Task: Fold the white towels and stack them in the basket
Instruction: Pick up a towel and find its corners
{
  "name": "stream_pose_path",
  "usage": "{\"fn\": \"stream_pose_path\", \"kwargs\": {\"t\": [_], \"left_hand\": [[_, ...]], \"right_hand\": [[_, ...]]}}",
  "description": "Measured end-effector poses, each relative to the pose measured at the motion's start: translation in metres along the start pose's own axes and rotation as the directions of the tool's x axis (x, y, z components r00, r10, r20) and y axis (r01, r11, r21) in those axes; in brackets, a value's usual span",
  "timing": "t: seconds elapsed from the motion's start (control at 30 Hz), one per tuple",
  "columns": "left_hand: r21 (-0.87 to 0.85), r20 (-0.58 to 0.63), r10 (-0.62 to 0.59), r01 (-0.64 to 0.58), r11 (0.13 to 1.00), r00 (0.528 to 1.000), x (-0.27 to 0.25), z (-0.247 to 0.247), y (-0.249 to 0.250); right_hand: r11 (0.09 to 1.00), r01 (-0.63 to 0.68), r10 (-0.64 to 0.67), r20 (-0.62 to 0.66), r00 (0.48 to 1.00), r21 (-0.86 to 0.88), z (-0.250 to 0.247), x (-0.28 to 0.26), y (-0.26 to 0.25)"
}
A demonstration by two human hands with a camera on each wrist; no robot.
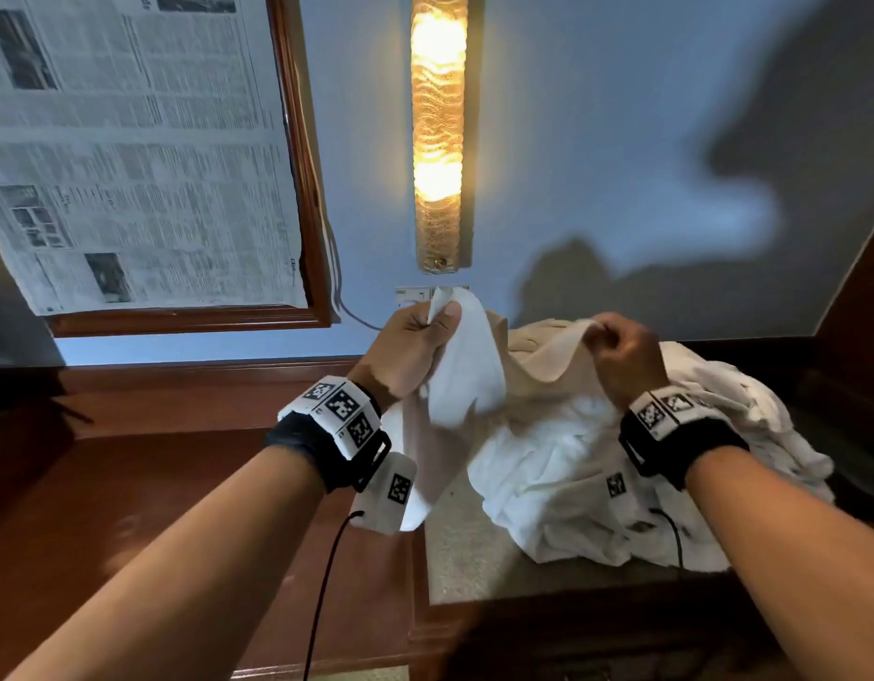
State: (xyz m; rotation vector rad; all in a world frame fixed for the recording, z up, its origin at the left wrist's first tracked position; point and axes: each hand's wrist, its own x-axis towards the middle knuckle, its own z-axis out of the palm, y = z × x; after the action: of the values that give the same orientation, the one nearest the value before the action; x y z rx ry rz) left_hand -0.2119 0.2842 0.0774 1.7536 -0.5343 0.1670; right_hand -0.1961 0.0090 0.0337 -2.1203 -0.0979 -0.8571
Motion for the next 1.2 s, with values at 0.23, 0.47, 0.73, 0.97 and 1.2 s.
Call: {"fn": "stream_pose_path", "kwargs": {"t": [0.23,0.47,0.73,0.97,1.2], "left_hand": [[-0.142,-0.118,-0.07,0.053,0.989,0.99,-0.017,0.012,0.002],[-0.051,-0.037,-0.03,0.028,0.998,0.999,-0.063,-0.047,-0.004],[0.15,-0.137,-0.02,0.041,0.988,0.99,-0.139,-0.135,0.005],[0.013,-0.297,-0.117,0.127,0.992,0.948,-0.197,-0.207,0.015],[-0.025,-0.2,-0.26,0.26,0.965,0.945,-0.239,-0.225,0.004]], "right_hand": [[0.948,0.277,-0.294,0.102,0.95,0.156,0.026,-0.007,-0.126],[0.937,0.349,-0.346,0.181,0.921,0.017,0.054,-0.085,-0.167],[0.97,0.035,0.064,0.391,0.918,-0.241,0.118,-0.199,-0.133],[0.961,-0.24,0.268,0.251,0.93,-0.135,0.125,-0.234,-0.146],[0.955,0.182,-0.246,0.279,0.928,0.236,0.171,-0.213,-0.29]]}}
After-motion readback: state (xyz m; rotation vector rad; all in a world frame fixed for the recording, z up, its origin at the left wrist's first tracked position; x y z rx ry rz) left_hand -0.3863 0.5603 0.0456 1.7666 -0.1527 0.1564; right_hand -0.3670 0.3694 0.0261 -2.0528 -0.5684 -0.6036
